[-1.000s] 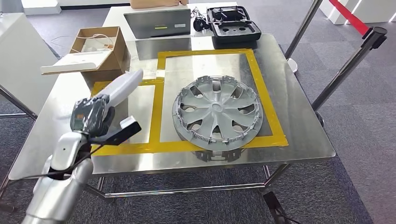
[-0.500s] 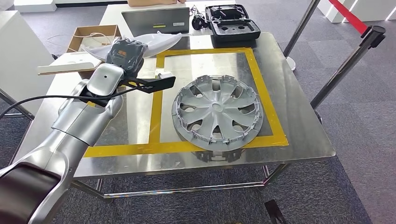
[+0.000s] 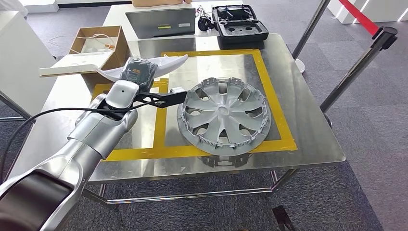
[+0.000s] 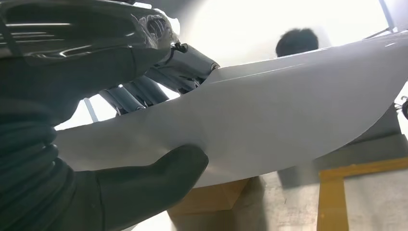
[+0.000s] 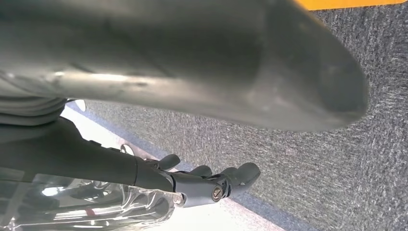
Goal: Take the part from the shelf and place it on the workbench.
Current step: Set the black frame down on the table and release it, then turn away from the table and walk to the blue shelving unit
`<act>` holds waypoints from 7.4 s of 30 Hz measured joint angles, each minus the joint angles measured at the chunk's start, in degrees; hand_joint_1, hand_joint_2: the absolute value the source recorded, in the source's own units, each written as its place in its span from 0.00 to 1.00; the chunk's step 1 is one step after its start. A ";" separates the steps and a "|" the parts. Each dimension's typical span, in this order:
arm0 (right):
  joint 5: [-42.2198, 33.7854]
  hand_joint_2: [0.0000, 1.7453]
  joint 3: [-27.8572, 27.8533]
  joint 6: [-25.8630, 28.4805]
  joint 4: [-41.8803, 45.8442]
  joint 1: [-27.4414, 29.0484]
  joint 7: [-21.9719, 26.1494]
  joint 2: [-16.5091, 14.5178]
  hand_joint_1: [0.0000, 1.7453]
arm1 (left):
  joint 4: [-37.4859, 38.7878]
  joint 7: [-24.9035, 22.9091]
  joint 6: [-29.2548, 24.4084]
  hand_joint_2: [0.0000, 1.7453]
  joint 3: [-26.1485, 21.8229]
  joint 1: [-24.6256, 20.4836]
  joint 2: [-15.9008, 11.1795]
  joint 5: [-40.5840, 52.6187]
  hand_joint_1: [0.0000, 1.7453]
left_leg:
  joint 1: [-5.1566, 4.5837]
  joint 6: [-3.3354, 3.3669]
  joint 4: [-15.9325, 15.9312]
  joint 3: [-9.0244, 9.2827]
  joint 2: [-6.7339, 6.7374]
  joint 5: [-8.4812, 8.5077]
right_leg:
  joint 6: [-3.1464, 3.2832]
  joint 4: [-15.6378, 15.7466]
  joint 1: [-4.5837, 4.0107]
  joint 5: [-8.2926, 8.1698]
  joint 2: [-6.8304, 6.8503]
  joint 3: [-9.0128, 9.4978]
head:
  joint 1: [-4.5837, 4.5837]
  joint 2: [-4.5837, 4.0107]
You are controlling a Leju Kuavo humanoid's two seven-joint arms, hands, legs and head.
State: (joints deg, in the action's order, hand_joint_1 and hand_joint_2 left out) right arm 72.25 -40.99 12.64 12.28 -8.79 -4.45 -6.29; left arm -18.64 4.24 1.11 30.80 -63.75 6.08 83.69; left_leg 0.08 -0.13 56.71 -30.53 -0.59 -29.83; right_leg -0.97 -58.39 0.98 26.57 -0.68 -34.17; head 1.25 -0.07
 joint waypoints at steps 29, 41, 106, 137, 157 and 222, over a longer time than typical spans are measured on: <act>-0.30 0.00 -0.31 0.43 0.00 1.51 -0.68 1.31 0.00 | 3.53 -10.98 -1.17 1.00 -4.70 6.42 -7.70 -1.27 1.00 | 0.00 0.00 0.00 0.00 -0.01 0.00 | 0.00 0.01 0.00 0.01 0.00 -0.04 | 0.00 0.01; 1.08 0.00 -0.26 -0.18 0.00 0.70 -1.20 1.07 0.00 | 3.80 -11.02 -1.74 1.00 -5.82 8.27 -7.15 -1.52 1.00 | 0.00 0.00 0.00 0.00 -0.01 -0.01 | 0.00 0.01 0.00 0.01 0.00 -0.04 | 0.00 0.01; 2.53 0.00 0.99 -0.75 -0.11 0.13 -2.00 0.30 0.00 | 3.81 -6.11 -10.28 0.25 -11.61 19.49 -2.20 -4.51 0.00 | -0.01 0.00 -0.01 0.06 -0.03 -0.01 | 0.00 0.02 0.01 0.01 0.04 0.03 | 0.00 0.01; 1.07 0.00 0.89 -0.78 -0.13 1.05 -1.98 0.32 0.00 | 2.98 1.54 -11.50 0.00 -17.17 20.49 -3.43 -10.24 0.00 | 0.00 0.00 -0.02 0.10 -0.02 -0.01 | -0.01 0.02 0.00 0.02 0.02 0.07 | 0.00 0.01; -0.37 0.00 0.27 -0.54 -0.45 2.65 -1.79 0.19 0.00 | -14.38 9.81 -13.62 0.00 -19.21 32.28 -10.86 -17.20 0.00 | 0.02 -0.02 -0.05 0.05 0.01 -0.03 | 0.03 0.01 -0.03 0.06 -0.01 -0.01 | 0.00 0.00; -0.19 0.00 -1.84 0.95 -0.61 4.74 -1.82 0.51 0.00 | -83.64 24.60 -0.44 0.00 -35.49 77.72 -13.54 -50.05 0.00 | 0.55 1.59 -0.51 0.08 0.93 0.95 | -2.43 -9.27 1.02 5.50 0.30 -0.91 | -0.30 0.01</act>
State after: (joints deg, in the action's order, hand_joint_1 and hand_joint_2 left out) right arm 72.06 -42.82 13.59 11.67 -4.05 -6.27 -5.78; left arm -102.27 28.84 0.67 -4.69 13.96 -7.46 33.64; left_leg 0.63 1.46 56.20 -30.45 0.34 -28.87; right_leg -3.39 -67.66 2.00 32.06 -0.39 -35.08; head 0.95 -0.07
